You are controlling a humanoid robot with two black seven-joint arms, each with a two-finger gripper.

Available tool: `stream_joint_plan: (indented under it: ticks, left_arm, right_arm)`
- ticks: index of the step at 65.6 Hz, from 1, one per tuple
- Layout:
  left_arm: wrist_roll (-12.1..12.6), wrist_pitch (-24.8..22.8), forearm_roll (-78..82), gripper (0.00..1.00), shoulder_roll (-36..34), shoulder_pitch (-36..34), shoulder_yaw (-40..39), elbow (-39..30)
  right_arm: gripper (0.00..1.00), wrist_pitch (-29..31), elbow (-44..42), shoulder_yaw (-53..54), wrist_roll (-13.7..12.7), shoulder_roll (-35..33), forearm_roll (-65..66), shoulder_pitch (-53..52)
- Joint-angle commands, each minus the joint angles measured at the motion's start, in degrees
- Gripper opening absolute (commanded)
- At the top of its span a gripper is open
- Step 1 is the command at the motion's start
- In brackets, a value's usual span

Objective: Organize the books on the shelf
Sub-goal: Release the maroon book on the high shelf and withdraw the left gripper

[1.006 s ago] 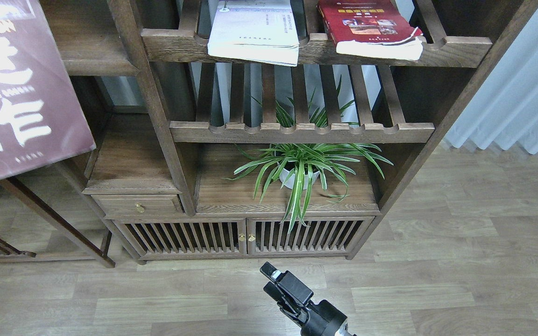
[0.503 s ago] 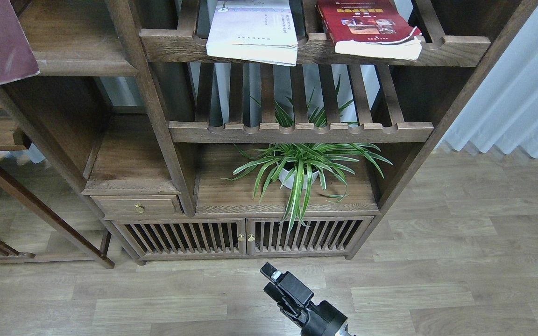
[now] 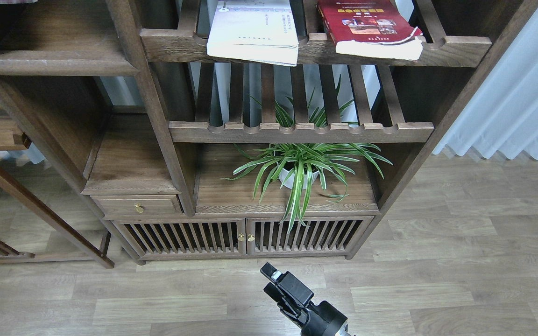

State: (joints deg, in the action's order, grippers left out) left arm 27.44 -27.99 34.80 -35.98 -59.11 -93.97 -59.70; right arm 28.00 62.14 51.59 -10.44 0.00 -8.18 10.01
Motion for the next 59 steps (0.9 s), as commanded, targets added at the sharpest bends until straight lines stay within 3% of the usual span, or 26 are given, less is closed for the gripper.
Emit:
stream_joint_plan:
  ticks: [1,39,59]
  left_arm:
    - [0.0,0.0,0.4,0.09,-0.3,-3.6,4.3,3.9]
    - [0.0,0.0,0.5,0.10,0.7,-19.2,19.8,19.4]
    - [-0.1,0.0,0.4,0.12,1.4,-21.0,23.7,22.3]
  right_arm:
    - [1.00,0.0,0.0,-0.1,0.0,0.0,0.0,0.0]
    - [1.00,0.0,0.0,-0.1,0.0,0.0,0.0,-0.1]
    - [1.00,0.0,0.0,-0.3,0.0,0.0,0.1,0.0]
